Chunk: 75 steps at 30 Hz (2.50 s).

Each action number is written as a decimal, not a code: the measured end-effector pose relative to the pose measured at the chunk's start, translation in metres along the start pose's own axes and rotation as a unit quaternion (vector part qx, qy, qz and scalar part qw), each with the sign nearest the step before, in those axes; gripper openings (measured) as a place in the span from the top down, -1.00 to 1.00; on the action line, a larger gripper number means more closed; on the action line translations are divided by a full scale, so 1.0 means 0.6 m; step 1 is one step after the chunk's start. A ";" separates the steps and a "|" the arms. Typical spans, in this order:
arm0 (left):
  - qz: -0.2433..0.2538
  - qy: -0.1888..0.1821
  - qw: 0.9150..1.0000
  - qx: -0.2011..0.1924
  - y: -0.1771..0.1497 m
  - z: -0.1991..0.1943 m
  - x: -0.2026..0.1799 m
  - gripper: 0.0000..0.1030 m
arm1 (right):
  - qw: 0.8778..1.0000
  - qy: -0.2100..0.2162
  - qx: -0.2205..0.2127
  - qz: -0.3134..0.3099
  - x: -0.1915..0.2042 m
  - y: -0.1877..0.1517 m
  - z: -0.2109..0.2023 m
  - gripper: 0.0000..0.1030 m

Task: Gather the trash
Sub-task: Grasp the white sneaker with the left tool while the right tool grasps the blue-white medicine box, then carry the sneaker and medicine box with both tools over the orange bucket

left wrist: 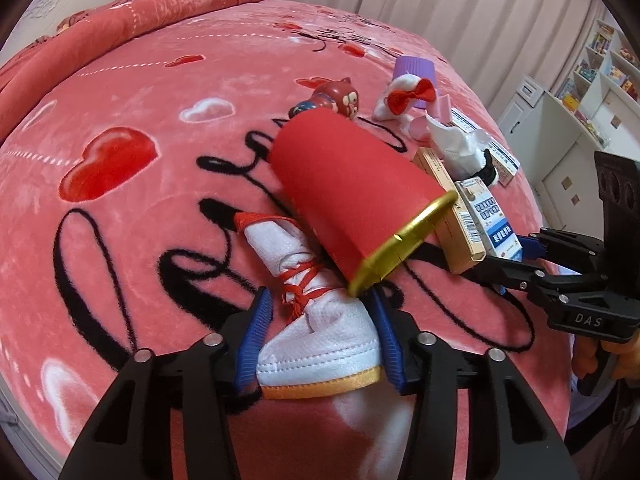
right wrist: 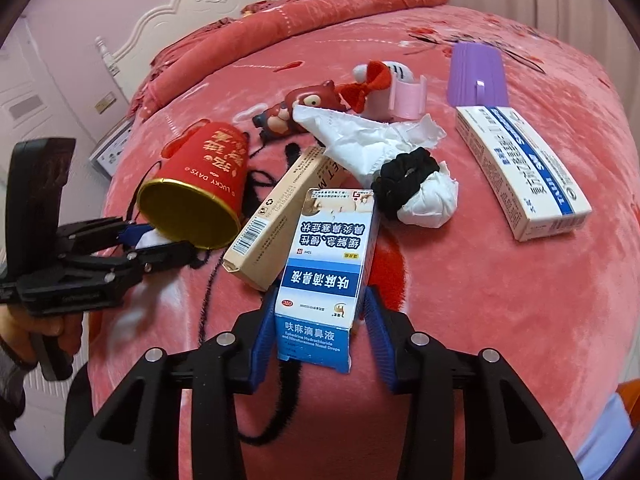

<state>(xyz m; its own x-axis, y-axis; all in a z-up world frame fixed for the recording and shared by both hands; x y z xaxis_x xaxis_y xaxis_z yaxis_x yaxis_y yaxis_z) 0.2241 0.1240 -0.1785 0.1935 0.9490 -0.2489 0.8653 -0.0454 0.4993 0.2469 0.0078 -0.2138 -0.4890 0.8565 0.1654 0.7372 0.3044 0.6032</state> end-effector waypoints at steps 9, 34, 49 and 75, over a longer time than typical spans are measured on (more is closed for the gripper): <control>-0.020 0.011 1.000 0.008 -0.043 -0.037 -0.021 0.31 | 0.999 0.037 0.007 -0.019 -0.001 -0.035 -0.053 0.20; 0.061 -0.007 0.998 -0.027 -0.163 -0.175 -0.329 0.31 | 0.990 0.111 -0.063 -0.061 -0.018 -0.188 -0.348 0.20; 0.212 -0.055 0.975 -0.026 -0.085 -0.124 -0.542 0.31 | 0.984 0.032 -0.166 0.059 -0.201 -0.250 -0.517 0.20; 0.379 -0.198 0.901 0.079 -0.037 0.122 -0.921 0.31 | 0.920 -0.176 -0.199 0.289 -0.590 -0.487 -0.677 0.20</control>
<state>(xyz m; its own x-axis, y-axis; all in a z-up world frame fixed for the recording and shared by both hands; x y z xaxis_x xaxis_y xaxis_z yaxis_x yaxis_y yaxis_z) 0.1320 -0.4223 -0.1127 0.8786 0.4429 -0.1785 0.4646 -0.7067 0.5336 0.0152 -0.5541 -0.1316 0.1640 0.9303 0.3281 0.5632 -0.3614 0.7431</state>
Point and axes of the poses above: each gripper's, at about its wrist camera, not at the fingertips, and z roughly the way its jaws point, x to its left, y to its top, the point moved 4 cm from there along z, roughly the way its jaws point, and after that the axes turned 7 degrees about -z, right-handed, at the moved point
